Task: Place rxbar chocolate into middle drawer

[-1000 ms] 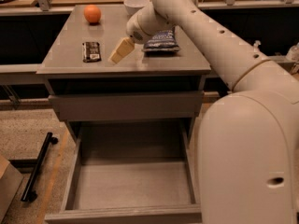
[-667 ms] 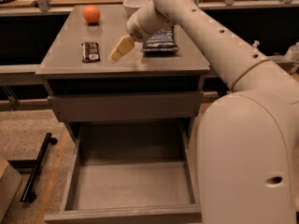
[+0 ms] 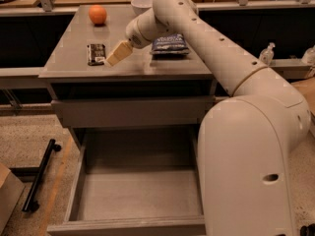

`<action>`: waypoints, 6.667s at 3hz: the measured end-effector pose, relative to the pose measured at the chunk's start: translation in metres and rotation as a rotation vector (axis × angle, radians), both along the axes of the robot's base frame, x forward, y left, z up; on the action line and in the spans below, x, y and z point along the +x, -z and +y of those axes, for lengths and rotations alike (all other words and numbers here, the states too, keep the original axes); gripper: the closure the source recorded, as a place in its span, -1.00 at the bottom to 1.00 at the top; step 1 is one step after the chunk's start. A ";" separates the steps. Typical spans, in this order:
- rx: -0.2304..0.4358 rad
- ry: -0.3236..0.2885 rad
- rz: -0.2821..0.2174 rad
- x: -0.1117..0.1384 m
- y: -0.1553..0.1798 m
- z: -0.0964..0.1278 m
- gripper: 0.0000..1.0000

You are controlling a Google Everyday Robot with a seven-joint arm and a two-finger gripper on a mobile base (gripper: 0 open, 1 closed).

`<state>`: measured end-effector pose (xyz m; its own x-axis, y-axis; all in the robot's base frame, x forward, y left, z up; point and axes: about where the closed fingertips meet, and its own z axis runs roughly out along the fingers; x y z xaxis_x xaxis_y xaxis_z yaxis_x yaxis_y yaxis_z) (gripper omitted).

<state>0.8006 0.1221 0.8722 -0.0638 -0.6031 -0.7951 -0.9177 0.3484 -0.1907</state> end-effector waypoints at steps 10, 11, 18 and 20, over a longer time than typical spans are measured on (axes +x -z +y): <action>0.151 -0.199 0.156 0.014 0.040 0.127 1.00; 0.144 -0.148 0.085 0.021 0.017 0.090 1.00; 0.066 -0.161 0.124 -0.186 0.016 -0.128 1.00; 0.020 -0.164 0.138 -0.196 0.029 -0.132 1.00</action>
Offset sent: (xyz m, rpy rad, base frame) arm 0.0242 0.0840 -0.0081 0.1623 0.0877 0.1212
